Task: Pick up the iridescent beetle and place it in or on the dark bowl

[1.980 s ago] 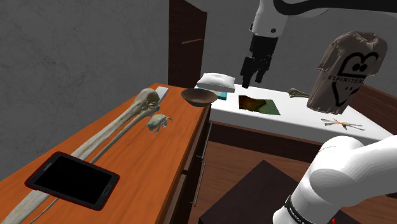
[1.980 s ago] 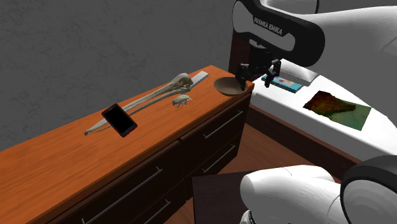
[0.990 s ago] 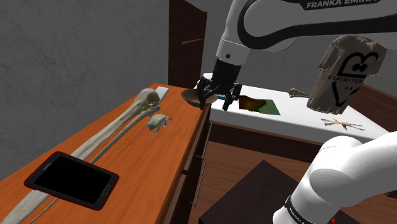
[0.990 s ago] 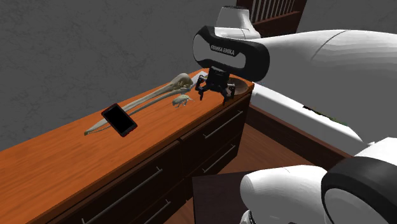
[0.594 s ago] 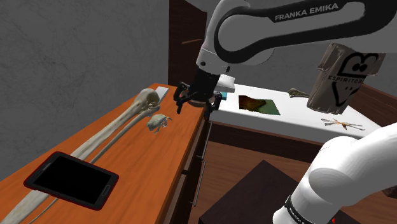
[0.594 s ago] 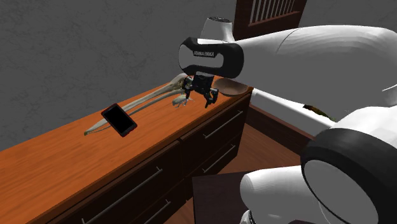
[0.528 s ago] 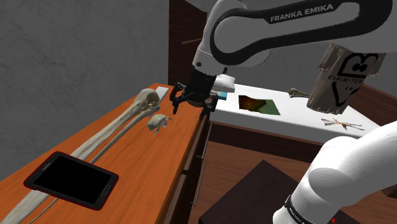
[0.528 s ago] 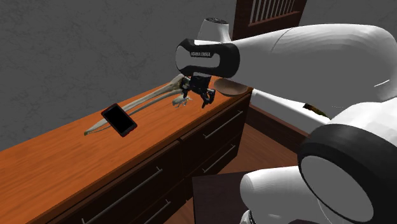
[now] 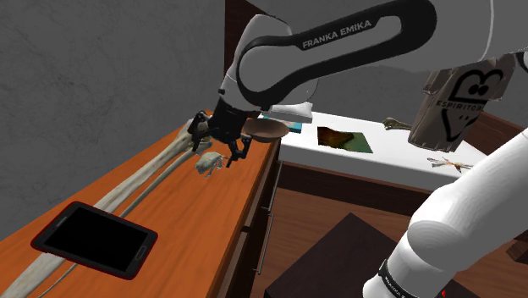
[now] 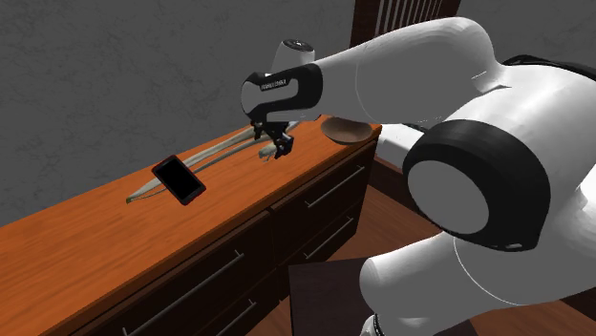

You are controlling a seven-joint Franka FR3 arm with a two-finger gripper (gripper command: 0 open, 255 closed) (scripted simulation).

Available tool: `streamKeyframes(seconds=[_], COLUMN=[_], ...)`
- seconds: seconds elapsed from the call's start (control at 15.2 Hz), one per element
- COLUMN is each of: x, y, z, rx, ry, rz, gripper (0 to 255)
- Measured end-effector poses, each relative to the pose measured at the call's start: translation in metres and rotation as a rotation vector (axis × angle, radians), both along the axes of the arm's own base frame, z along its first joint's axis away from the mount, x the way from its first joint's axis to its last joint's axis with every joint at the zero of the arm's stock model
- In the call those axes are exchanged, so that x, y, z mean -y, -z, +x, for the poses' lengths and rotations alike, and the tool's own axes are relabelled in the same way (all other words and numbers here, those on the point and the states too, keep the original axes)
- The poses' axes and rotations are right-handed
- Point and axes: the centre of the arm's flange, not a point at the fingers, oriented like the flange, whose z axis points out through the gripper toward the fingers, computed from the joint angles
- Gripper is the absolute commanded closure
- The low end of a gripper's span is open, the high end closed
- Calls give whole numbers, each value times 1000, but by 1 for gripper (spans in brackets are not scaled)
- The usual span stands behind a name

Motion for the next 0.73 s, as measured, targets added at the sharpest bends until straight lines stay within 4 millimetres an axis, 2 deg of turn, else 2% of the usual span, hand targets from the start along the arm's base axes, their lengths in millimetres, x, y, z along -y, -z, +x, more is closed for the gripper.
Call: streamKeyframes(seconds=[0.4,0.73], x=[-11,-14], y=[29,35], z=[10,13], rx=[2,7], ry=[18,19], rz=[10,11], gripper=[0,0])
